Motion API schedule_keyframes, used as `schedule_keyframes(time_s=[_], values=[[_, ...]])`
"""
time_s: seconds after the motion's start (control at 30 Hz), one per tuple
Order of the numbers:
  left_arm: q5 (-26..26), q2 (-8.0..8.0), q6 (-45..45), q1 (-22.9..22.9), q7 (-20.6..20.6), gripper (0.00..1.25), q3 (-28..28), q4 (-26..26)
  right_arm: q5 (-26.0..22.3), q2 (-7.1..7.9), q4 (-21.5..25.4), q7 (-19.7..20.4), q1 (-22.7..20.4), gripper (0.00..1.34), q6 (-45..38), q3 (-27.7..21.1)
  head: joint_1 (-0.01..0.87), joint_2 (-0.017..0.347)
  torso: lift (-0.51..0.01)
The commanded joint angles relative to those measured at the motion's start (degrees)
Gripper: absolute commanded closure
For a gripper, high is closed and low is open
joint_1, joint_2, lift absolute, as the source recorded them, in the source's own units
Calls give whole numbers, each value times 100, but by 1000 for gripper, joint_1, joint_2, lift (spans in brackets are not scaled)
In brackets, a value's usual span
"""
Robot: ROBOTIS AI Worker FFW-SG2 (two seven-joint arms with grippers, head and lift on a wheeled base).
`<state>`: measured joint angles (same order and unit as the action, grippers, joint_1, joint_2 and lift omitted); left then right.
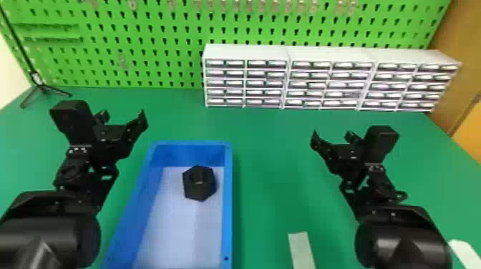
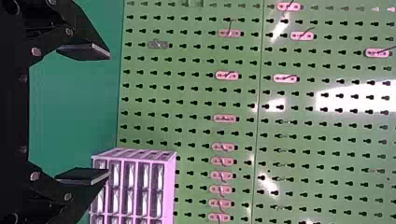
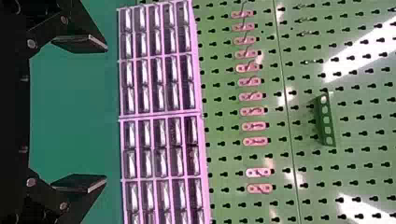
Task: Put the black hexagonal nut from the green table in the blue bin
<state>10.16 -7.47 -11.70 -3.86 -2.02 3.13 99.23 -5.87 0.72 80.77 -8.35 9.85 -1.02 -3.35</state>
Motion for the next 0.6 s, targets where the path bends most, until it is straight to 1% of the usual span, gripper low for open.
schedule_keyframes(time_s=[0.0, 0.2, 0.57], values=[[13, 0, 1, 17, 0, 369, 21, 0, 95, -54, 18, 8, 0, 292, 5, -8, 686, 28, -96], [13, 0, 1, 26, 0, 371, -6, 0, 130, -37, 97, 316, -35, 291, 5, 106, 686, 28, -96], [21, 0, 1, 26, 0, 369, 3, 0, 130, -37, 106, 351, -44, 291, -4, 98, 686, 28, -96]])
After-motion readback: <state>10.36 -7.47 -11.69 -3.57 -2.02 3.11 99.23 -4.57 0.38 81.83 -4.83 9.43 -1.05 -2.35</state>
